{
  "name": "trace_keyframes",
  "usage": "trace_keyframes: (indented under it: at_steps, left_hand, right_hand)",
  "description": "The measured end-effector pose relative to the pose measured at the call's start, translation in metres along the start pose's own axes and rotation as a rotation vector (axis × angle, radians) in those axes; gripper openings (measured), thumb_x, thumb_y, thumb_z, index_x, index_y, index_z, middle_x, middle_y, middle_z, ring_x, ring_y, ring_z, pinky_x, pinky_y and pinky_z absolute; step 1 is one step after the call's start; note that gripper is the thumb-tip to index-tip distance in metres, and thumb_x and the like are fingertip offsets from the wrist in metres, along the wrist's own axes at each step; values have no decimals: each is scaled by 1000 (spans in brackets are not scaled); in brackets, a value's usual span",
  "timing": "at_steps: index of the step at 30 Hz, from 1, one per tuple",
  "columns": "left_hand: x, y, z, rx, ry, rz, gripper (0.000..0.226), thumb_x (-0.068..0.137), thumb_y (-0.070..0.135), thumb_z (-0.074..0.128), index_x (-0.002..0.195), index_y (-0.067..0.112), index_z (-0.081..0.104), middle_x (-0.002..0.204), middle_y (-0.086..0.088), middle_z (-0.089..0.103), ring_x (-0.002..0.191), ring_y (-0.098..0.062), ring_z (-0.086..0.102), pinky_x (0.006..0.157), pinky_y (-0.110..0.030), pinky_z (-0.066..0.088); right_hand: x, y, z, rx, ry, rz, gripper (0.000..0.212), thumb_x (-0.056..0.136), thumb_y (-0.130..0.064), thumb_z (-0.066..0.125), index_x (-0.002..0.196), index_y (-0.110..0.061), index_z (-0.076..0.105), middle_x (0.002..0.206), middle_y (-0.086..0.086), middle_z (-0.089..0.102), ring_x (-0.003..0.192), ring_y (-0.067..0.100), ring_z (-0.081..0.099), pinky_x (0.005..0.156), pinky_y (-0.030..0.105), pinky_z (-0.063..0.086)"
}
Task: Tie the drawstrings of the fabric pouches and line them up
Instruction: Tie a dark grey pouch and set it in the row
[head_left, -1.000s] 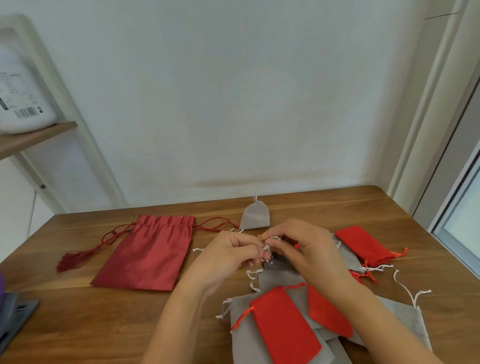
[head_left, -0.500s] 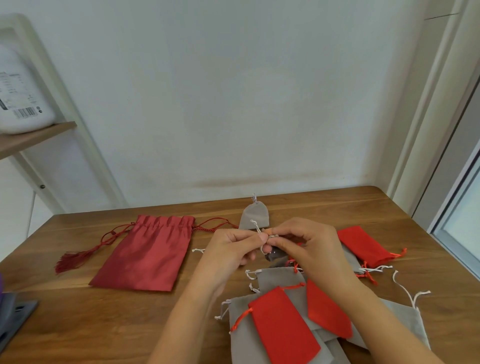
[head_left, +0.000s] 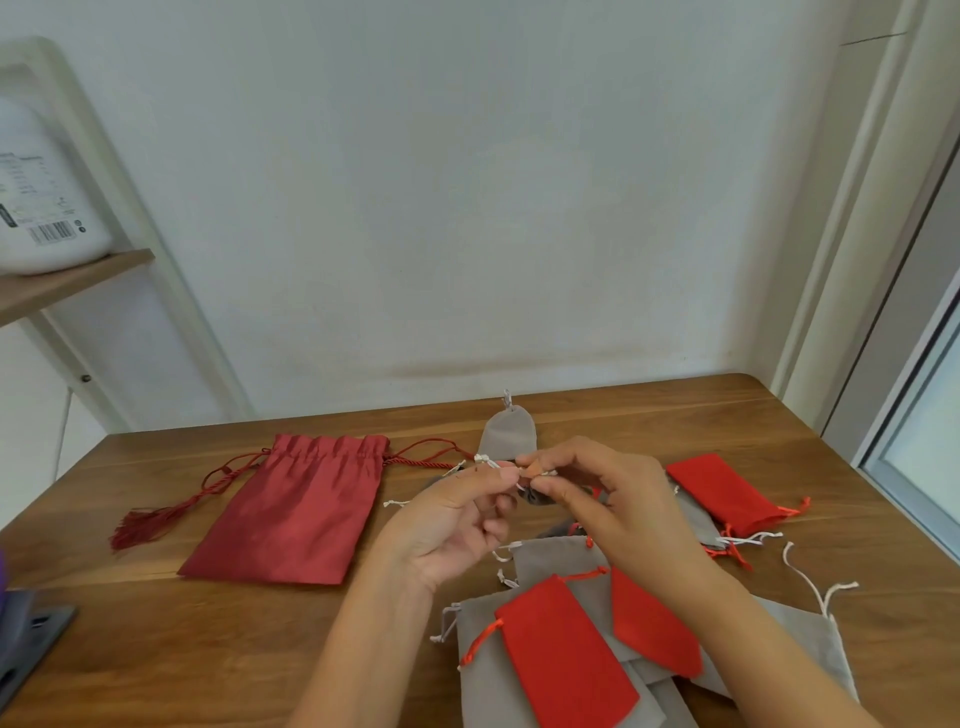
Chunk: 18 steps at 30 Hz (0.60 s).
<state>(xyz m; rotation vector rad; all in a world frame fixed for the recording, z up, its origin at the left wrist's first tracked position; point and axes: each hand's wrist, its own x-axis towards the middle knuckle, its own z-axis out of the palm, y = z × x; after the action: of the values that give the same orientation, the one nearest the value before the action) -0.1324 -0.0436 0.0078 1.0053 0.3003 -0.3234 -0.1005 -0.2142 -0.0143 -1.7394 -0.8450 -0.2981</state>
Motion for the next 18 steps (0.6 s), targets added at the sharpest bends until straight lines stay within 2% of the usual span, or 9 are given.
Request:
trace_keyframes:
  at_steps: [4,6,7,9,13,18]
  left_hand:
    - [2,-2,-2,-136,-43,-49,33,50,2,88,75,8,68,69,-4,63,55,-11,57,49,-19,43]
    - [2,-1,-1,-124,-38,-25,26,60,-2,84,75,6,65,69,-7,63,55,-12,58,50,-19,48]
    - [2,0,0,-91,-24,7,18,66,-3,78,73,7,64,69,-7,63,56,-12,58,51,-19,49]
    - [0,0,2,32,-1,119,12,64,-1,69,68,9,63,69,-5,64,62,-11,59,59,-20,50]
    - [-5,1,2,335,51,393,16,61,5,73,69,9,59,68,0,67,71,-10,65,74,-23,50]
    - [-6,1,1,382,44,491,25,72,-11,69,70,9,54,71,-5,67,71,-13,66,70,-20,53]
  right_hand:
    - [0,1,-2,91,-71,6,11,86,-11,65,93,-17,70,112,-15,69,104,3,66,86,17,51]
    - [0,-1,-3,121,-88,9,14,85,-9,65,93,-19,71,113,-14,69,106,4,66,87,18,51]
    - [0,-1,-4,145,-90,14,14,85,-6,65,92,-16,72,113,-12,70,106,5,66,88,18,51]
    - [1,-2,-6,170,-100,28,14,84,-2,65,92,-10,73,112,-10,71,106,7,66,88,18,51]
    - [2,-3,-10,195,-107,58,13,85,-3,65,94,-7,73,110,-8,72,106,8,66,89,19,50]
    - [1,-6,-10,242,-98,100,14,86,2,65,93,-7,72,106,-5,73,103,12,68,89,24,52]
